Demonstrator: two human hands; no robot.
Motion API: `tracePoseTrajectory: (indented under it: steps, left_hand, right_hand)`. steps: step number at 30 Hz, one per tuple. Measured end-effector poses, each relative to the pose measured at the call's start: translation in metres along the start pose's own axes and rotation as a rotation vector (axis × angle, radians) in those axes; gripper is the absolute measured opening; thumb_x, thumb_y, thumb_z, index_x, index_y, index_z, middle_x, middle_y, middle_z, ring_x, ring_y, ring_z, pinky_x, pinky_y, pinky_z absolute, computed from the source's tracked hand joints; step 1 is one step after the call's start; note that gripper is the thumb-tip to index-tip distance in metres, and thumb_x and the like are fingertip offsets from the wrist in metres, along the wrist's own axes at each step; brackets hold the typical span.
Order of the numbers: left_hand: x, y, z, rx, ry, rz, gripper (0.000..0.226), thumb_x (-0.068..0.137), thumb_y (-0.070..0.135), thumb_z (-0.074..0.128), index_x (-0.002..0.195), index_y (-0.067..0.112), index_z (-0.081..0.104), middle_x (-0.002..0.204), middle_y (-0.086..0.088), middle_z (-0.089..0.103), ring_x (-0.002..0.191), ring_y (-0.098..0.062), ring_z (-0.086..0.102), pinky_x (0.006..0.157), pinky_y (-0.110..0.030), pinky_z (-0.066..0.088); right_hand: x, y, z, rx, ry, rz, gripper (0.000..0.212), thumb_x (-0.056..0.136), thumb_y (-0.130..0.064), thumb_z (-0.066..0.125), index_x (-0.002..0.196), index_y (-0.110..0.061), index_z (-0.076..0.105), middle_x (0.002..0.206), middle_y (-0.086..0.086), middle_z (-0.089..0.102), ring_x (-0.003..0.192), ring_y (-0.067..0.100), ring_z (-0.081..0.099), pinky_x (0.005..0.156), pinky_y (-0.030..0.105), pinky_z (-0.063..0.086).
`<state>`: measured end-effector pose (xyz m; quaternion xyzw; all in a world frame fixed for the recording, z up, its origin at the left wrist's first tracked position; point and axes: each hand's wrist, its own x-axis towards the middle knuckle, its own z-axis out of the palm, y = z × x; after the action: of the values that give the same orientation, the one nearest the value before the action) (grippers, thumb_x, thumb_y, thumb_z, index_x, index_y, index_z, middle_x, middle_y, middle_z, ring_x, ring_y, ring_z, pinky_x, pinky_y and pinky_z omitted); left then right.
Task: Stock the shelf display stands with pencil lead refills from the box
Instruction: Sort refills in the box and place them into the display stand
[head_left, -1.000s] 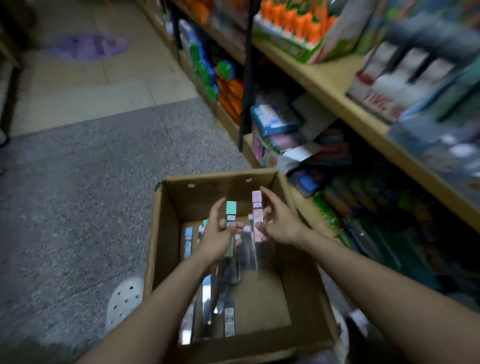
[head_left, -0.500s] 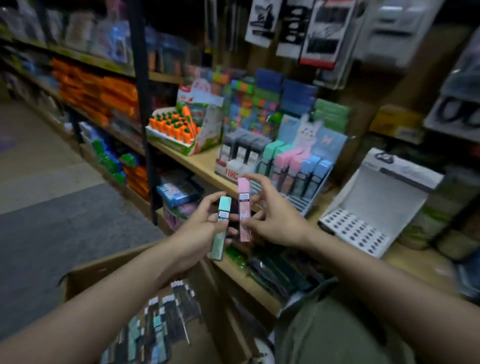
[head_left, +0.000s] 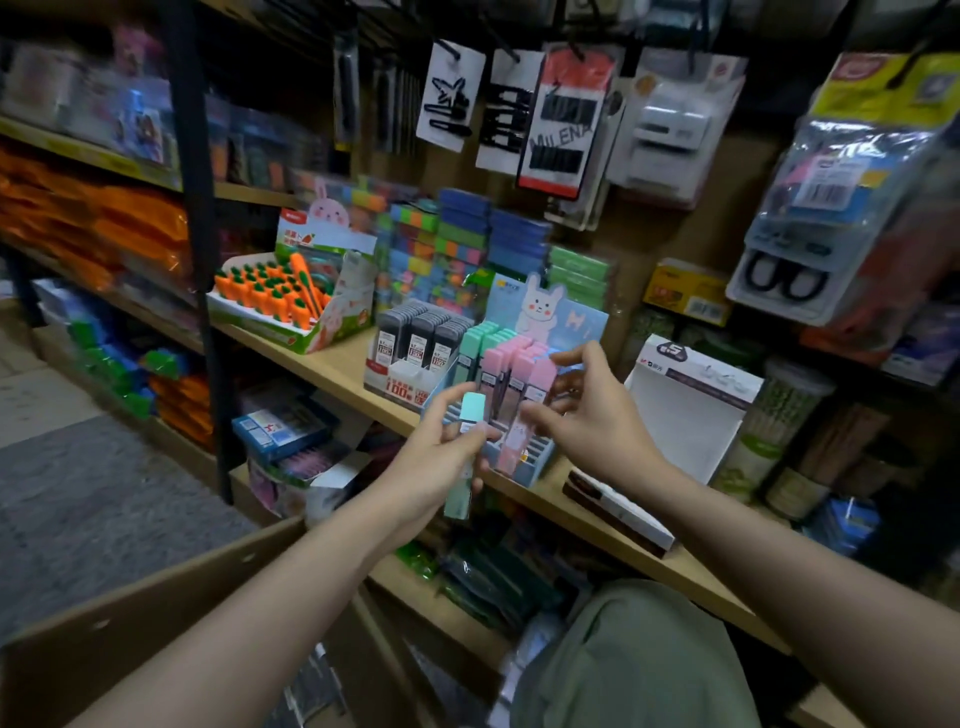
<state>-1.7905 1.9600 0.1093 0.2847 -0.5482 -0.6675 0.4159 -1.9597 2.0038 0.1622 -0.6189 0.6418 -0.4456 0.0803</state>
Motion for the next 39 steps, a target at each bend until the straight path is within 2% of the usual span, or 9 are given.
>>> tracePoseTrajectory:
  steps: [3,5,7,10,13,19,28,34,39]
  left_hand:
    - [0.011,0.003,-0.008,-0.034,0.065,-0.049,0.052,0.1,0.003,0.041,0.138,0.038,0.038,0.102,-0.012,0.058,0.072,-0.018,0.057,0.06,-0.03,0.049]
    - [0.015,0.004,-0.016,-0.026,0.086,-0.06,0.063,0.096,-0.007,0.039,0.139,0.037,0.035,0.1,-0.011,0.055,0.075,-0.019,0.059,0.064,-0.032,0.051]
    - [0.016,0.004,-0.022,-0.006,0.079,-0.069,0.072,0.091,-0.014,0.044,0.139,0.04,0.034,0.102,-0.011,0.055,0.082,-0.02,0.063,0.075,-0.036,0.056]
    - [0.016,0.001,-0.027,-0.018,0.056,-0.091,0.074,0.088,-0.016,0.051,0.134,0.041,0.042,0.112,-0.011,0.058,0.094,-0.023,0.066,0.087,-0.047,0.057]
    - [0.019,-0.002,-0.031,-0.021,0.077,-0.104,0.068,0.09,-0.015,0.048,0.128,0.042,0.046,0.112,-0.008,0.063,0.095,-0.021,0.068,0.086,-0.05,0.057]
    - [0.026,-0.005,-0.04,-0.052,0.134,-0.125,0.068,0.091,-0.015,0.046,0.13,0.042,0.047,0.112,-0.006,0.065,0.102,-0.023,0.066,0.084,-0.048,0.058]
    - [0.03,-0.012,-0.043,-0.081,0.158,-0.143,0.071,0.09,-0.015,0.047,0.133,0.042,0.044,0.115,-0.007,0.065,0.103,-0.023,0.065,0.079,-0.043,0.06]
    - [0.028,-0.013,-0.042,-0.06,0.159,-0.149,0.067,0.093,-0.012,0.047,0.132,0.042,0.044,0.114,-0.006,0.066,0.102,-0.023,0.066,0.081,-0.044,0.059]
    - [0.027,-0.012,-0.042,-0.055,0.162,-0.152,0.069,0.092,-0.013,0.047,0.133,0.042,0.044,0.114,-0.006,0.066,0.103,-0.024,0.065,0.082,-0.045,0.059]
  right_hand:
    - [0.015,0.003,-0.009,0.006,0.069,0.017,0.039,0.088,-0.017,0.071,0.11,-0.023,0.04,0.092,0.006,0.065,0.077,0.02,0.069,0.073,0.044,0.059]
    - [0.021,0.005,-0.007,-0.04,0.109,-0.013,0.036,0.09,-0.016,0.069,0.111,-0.02,0.04,0.092,0.005,0.066,0.079,0.017,0.069,0.076,0.044,0.058]
    - [0.026,0.008,0.001,-0.107,0.132,-0.057,0.036,0.09,-0.016,0.069,0.11,-0.02,0.04,0.089,0.0,0.066,0.077,0.012,0.067,0.074,0.041,0.058]
    - [0.031,0.014,0.018,-0.196,0.133,-0.107,0.037,0.089,-0.017,0.07,0.108,-0.021,0.038,0.085,-0.006,0.061,0.076,0.014,0.064,0.071,0.04,0.055]
    - [0.037,0.022,0.03,-0.239,0.138,-0.125,0.037,0.089,-0.018,0.07,0.104,-0.025,0.038,0.085,-0.015,0.053,0.074,0.009,0.06,0.07,0.038,0.053]
    - [0.043,0.035,0.041,-0.256,0.161,-0.122,0.037,0.088,-0.018,0.07,0.101,-0.03,0.038,0.088,-0.01,0.056,0.076,0.007,0.06,0.071,0.04,0.055]
    - [0.048,0.034,0.046,-0.271,0.097,-0.131,0.033,0.088,-0.015,0.07,0.105,-0.02,0.042,0.099,0.002,0.059,0.086,0.022,0.063,0.077,0.048,0.055]
    - [0.045,0.038,0.05,-0.366,0.132,-0.156,0.034,0.082,-0.015,0.076,0.095,-0.019,0.045,0.098,0.001,0.053,0.083,0.023,0.06,0.075,0.044,0.053]
    - [0.045,0.038,0.053,-0.391,0.17,-0.155,0.029,0.083,-0.016,0.075,0.099,-0.016,0.051,0.098,-0.002,0.048,0.085,0.023,0.058,0.074,0.036,0.05]
